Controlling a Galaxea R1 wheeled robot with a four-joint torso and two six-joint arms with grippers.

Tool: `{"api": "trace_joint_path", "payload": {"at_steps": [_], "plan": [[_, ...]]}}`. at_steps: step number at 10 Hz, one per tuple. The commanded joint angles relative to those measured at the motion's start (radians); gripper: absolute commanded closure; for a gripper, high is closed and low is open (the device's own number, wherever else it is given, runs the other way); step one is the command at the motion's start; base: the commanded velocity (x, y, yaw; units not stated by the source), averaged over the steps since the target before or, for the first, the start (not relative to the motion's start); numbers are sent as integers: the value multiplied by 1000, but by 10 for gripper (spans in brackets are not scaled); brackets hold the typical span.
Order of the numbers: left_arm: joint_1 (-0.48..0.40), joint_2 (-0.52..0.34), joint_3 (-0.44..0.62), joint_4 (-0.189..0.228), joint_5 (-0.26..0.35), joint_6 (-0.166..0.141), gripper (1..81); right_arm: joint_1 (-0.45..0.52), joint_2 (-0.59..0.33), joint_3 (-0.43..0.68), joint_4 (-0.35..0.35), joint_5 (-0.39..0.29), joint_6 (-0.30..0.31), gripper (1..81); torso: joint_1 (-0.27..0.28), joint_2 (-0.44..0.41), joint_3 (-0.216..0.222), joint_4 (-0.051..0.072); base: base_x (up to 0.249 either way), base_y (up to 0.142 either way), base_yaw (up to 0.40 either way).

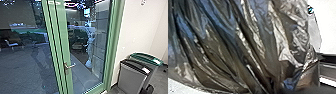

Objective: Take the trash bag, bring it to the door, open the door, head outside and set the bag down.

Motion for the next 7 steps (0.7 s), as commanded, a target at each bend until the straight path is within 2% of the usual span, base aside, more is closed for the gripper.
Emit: {"api": "trace_joint_path", "payload": {"at_steps": [1, 7], "plan": [[-53, -4, 0, -5, 81, 1, 811, 31, 13, -2, -9, -62, -8, 10, 0, 0, 0, 0, 148, 0, 0], [-53, -1, 0, -1, 80, 1, 811, 30, 13, -3, -9, -62, -8, 10, 0, 0, 0, 0, 147, 0, 0]]}}
